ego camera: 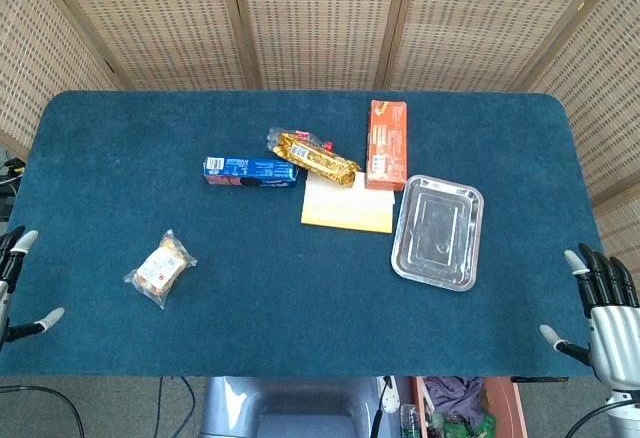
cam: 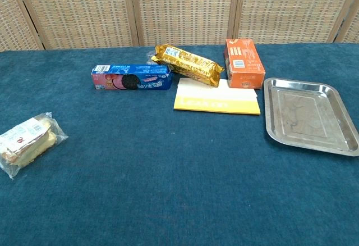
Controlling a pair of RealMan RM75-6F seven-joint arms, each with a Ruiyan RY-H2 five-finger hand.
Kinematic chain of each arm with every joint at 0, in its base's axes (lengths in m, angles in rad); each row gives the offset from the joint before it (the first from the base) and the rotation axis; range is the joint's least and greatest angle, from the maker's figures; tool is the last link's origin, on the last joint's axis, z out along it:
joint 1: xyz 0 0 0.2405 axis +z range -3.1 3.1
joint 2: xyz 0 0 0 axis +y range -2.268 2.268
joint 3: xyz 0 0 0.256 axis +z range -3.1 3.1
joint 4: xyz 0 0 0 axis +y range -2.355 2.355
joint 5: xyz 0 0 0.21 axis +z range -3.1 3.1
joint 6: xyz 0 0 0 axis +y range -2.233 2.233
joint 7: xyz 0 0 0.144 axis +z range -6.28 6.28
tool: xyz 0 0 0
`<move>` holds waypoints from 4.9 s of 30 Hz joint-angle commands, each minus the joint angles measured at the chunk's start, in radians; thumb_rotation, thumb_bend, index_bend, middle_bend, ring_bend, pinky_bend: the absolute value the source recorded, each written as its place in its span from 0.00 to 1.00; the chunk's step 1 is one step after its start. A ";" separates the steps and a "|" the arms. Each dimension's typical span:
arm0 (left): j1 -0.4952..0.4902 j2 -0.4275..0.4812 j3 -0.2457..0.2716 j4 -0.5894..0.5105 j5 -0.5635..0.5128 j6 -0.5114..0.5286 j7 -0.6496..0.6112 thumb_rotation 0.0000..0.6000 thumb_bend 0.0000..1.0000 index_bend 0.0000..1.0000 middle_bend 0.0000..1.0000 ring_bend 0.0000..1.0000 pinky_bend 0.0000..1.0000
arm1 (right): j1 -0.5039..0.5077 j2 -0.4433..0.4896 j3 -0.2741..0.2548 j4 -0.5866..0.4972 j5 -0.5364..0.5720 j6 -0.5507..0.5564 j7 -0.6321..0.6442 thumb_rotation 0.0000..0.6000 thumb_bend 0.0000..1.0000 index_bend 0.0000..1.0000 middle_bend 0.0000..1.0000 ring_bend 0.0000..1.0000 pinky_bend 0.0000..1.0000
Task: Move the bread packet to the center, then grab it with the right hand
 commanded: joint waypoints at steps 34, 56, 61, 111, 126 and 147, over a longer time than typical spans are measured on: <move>-0.354 -0.457 -0.028 0.570 -0.089 -0.581 -0.137 1.00 0.00 0.01 0.10 0.05 0.28 | 0.021 0.011 0.004 -0.010 0.043 -0.056 0.018 1.00 0.00 0.00 0.00 0.00 0.00; -0.556 -0.382 -0.172 0.313 0.020 -0.554 -0.123 1.00 0.00 0.54 0.53 0.39 0.54 | 0.020 0.016 0.015 -0.013 0.070 -0.051 0.005 1.00 0.00 0.00 0.00 0.00 0.00; -0.706 -0.491 -0.238 0.366 -0.068 -0.689 0.040 1.00 0.00 0.54 0.53 0.39 0.54 | 0.029 0.010 0.028 -0.010 0.115 -0.074 -0.015 1.00 0.00 0.00 0.00 0.00 0.00; -0.218 -0.083 -0.077 -0.037 -0.261 -0.057 0.132 1.00 0.00 0.00 0.00 0.00 0.00 | 0.724 -0.247 0.129 0.038 0.076 -0.912 -0.167 1.00 0.00 0.00 0.00 0.00 0.00; -0.209 -0.127 -0.086 0.040 -0.283 -0.125 0.112 1.00 0.00 0.00 0.00 0.00 0.00 | 1.018 -0.554 0.164 0.347 0.551 -1.063 -0.438 1.00 0.00 0.00 0.01 0.00 0.00; -0.198 -0.118 -0.103 0.048 -0.284 -0.162 0.090 1.00 0.00 0.00 0.00 0.00 0.00 | 0.979 -0.375 0.181 0.280 0.440 -0.834 -0.337 1.00 0.13 0.50 0.61 0.48 0.37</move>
